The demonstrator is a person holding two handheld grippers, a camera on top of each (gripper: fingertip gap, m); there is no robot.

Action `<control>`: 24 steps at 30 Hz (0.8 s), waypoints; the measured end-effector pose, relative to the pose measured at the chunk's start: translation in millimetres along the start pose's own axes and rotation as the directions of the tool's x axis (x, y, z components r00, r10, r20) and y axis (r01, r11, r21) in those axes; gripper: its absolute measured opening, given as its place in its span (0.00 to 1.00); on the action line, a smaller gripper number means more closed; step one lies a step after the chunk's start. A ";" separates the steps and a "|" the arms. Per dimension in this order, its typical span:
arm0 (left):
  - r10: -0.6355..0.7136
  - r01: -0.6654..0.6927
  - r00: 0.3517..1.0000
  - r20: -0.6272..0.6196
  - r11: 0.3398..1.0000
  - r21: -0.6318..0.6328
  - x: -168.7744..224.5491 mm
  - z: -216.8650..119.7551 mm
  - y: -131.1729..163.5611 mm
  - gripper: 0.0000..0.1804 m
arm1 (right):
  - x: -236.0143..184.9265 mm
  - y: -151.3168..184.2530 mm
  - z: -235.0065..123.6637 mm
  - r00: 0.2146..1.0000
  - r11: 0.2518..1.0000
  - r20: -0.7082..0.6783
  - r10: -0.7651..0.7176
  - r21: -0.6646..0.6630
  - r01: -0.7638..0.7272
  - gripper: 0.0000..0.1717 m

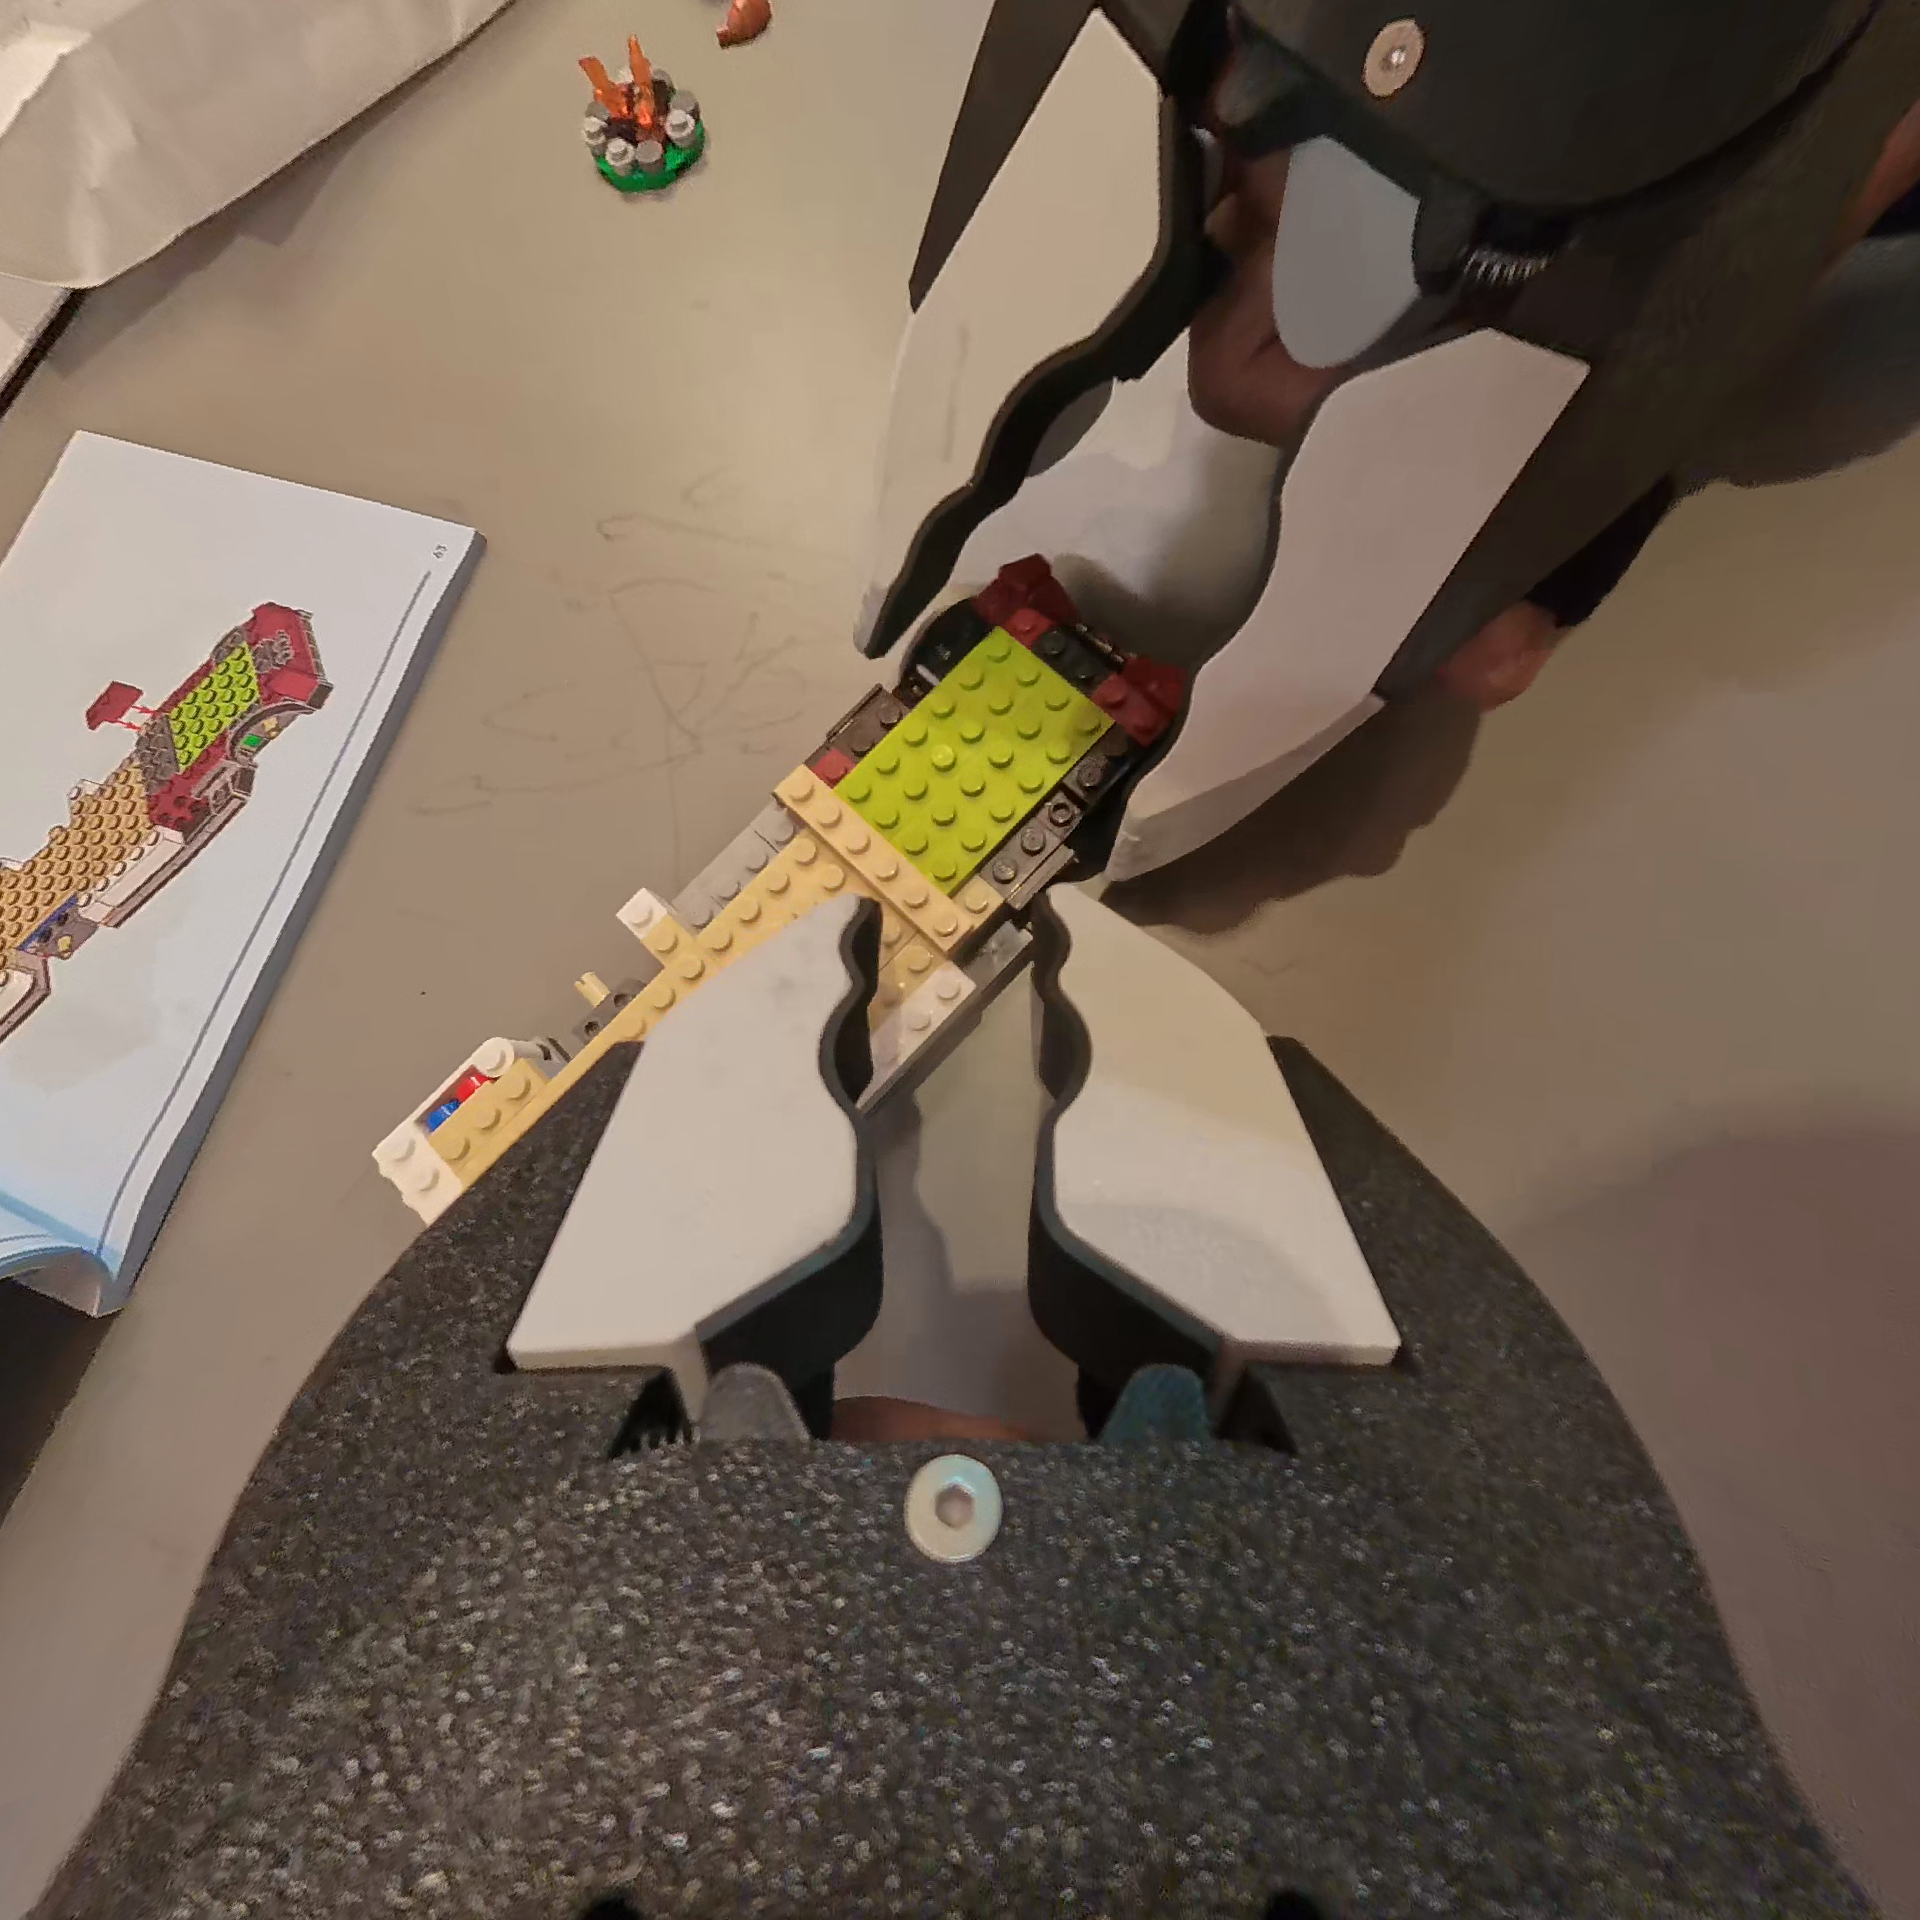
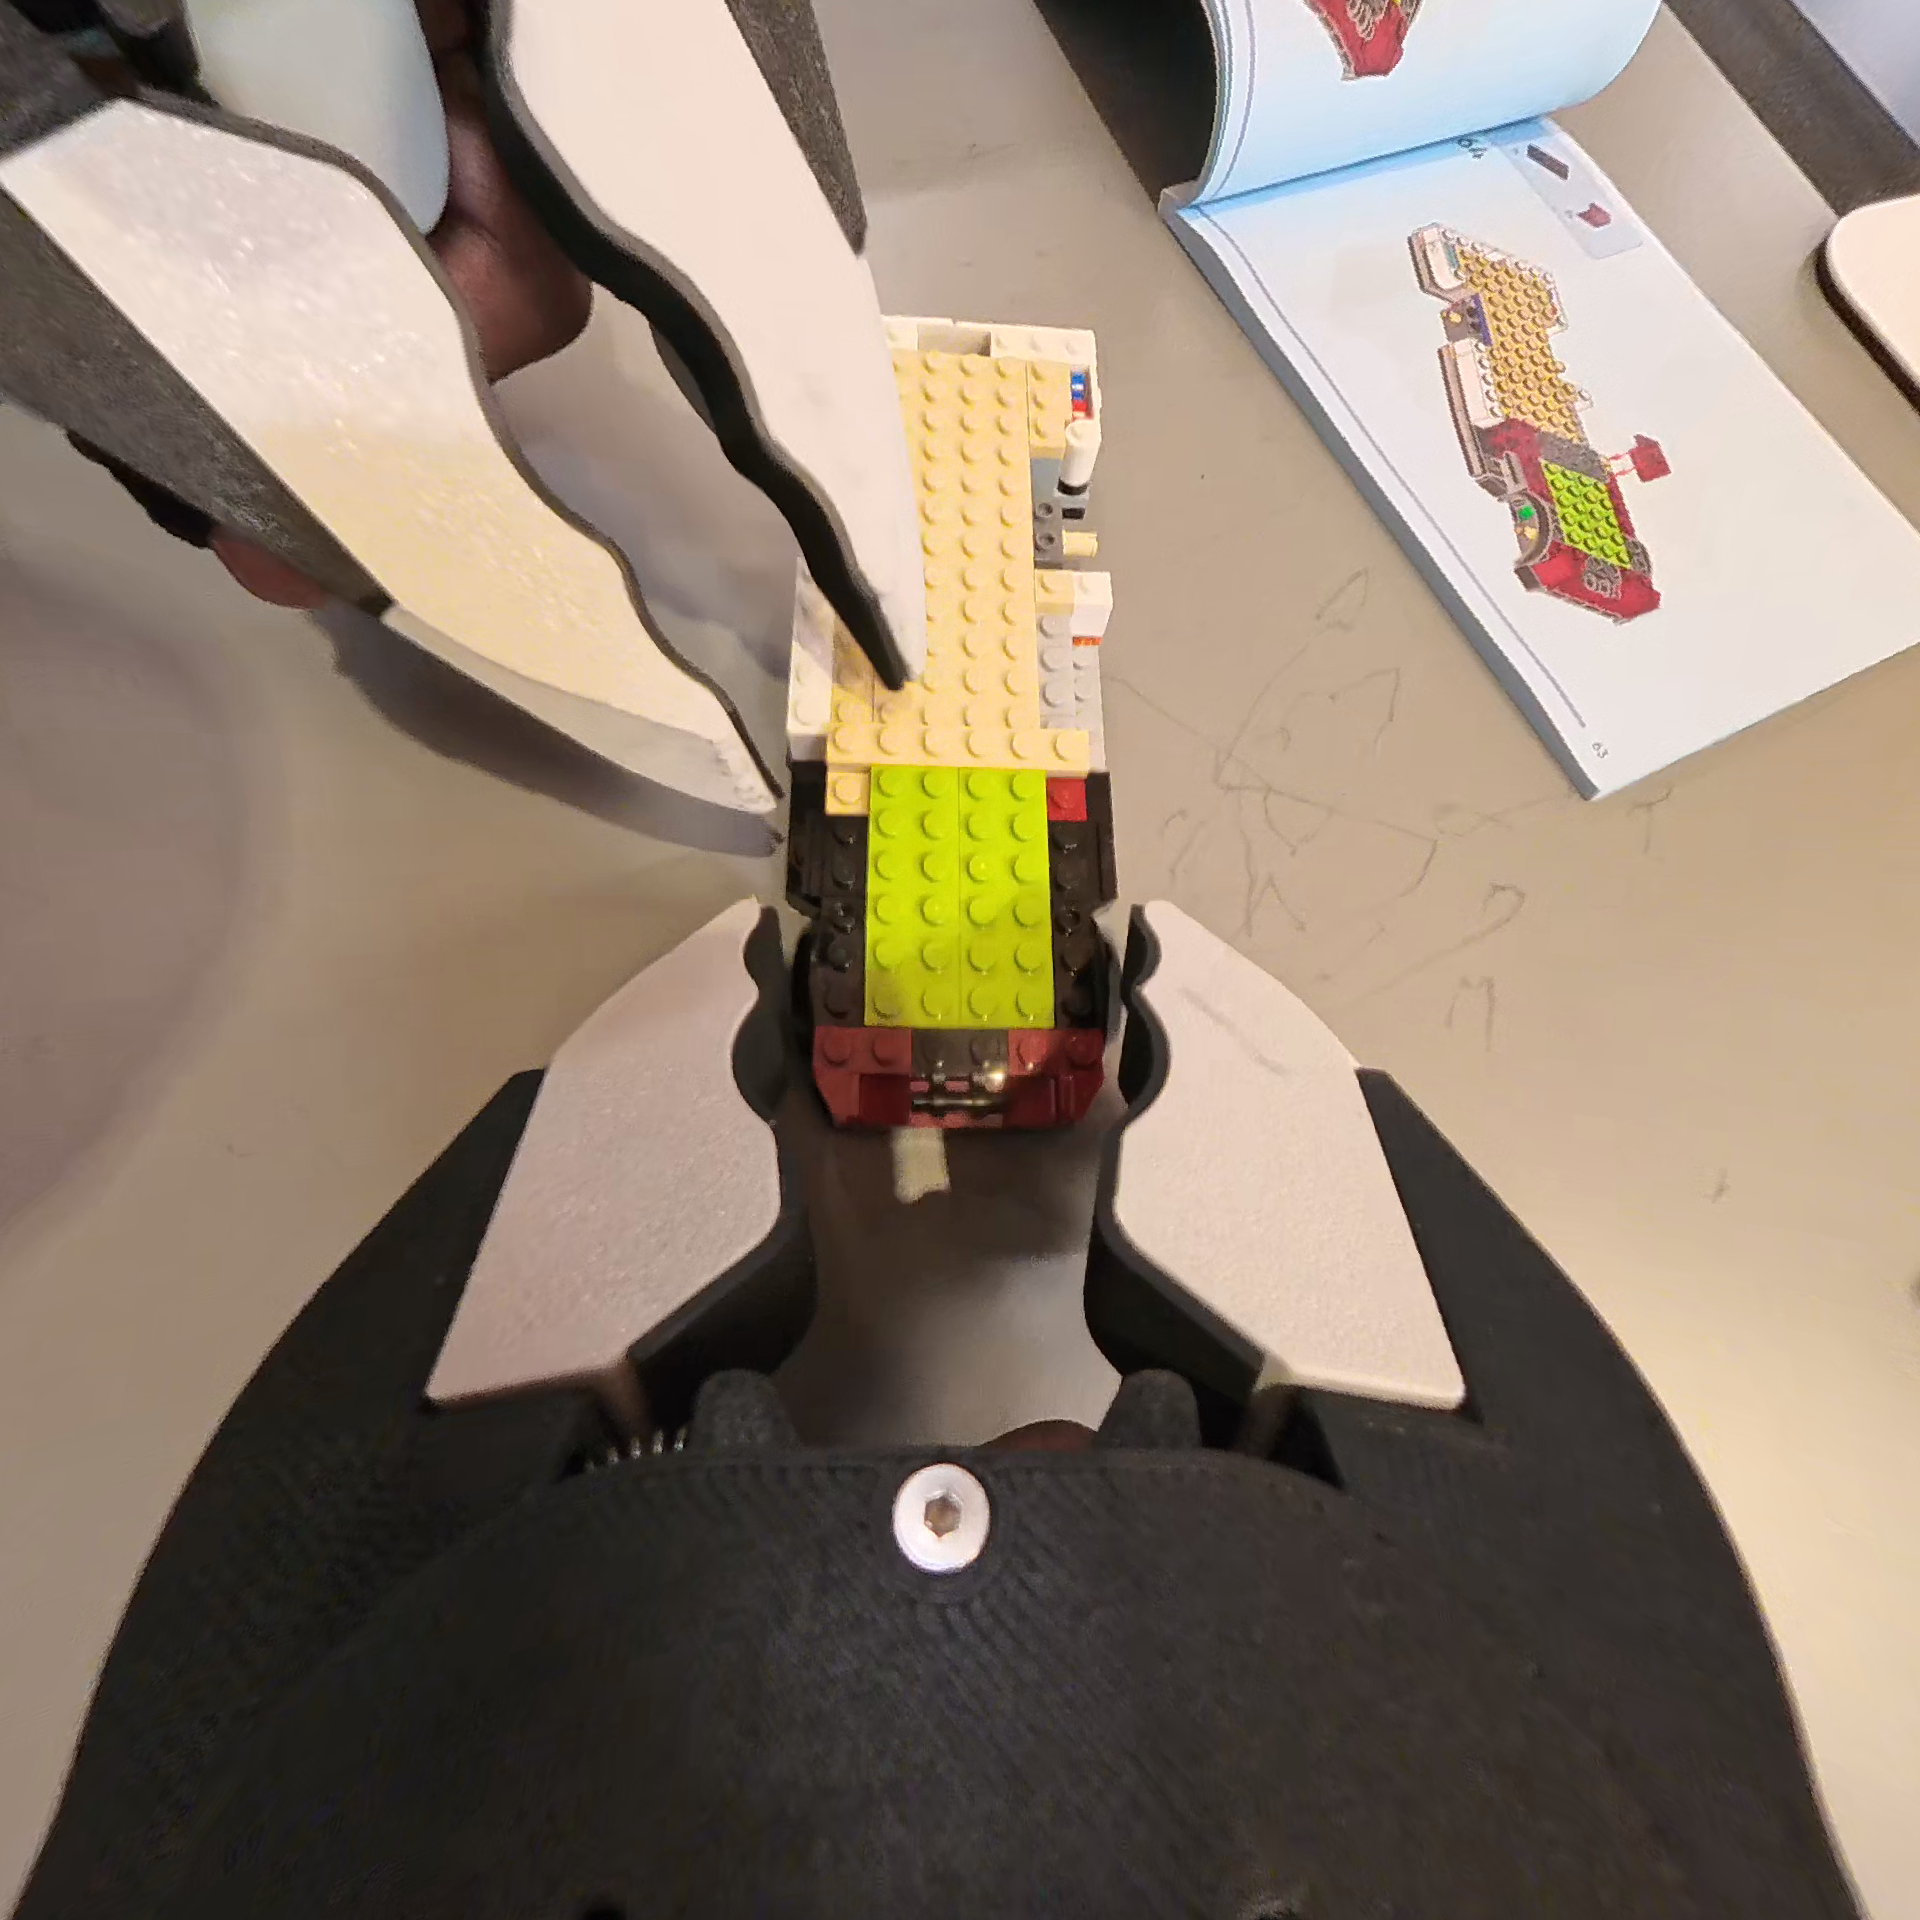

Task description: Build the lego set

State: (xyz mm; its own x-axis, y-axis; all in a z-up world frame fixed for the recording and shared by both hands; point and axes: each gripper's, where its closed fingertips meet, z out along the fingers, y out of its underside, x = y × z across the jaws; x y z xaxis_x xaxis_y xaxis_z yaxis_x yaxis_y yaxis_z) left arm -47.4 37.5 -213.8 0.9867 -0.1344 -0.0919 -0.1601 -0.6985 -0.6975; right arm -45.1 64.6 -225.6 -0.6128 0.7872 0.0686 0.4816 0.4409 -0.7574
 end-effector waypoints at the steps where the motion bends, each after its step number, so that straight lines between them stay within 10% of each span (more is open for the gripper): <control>1: -0.004 0.004 1.000 0.006 1.000 0.007 -1.1 -1.7 0.0 0.16 | 0.0 -1.7 0.4 1.000 1.000 0.001 0.004 0.000 -0.004 0.37; 24: -0.066 0.059 0.996 0.067 0.993 0.098 -6.8 -34.8 25.6 0.16 | 1.5 -3.4 15.8 0.999 0.986 0.041 0.034 -0.165 -0.027 0.38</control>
State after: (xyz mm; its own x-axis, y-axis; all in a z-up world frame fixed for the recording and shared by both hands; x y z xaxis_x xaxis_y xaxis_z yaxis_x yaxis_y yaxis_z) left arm -59.2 -3.9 -206.3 0.9948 -0.0406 -0.0935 -0.0980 -0.6330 -0.7679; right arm -57.5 57.5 -233.1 -0.6210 0.7836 0.0164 0.5948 0.4848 -0.6412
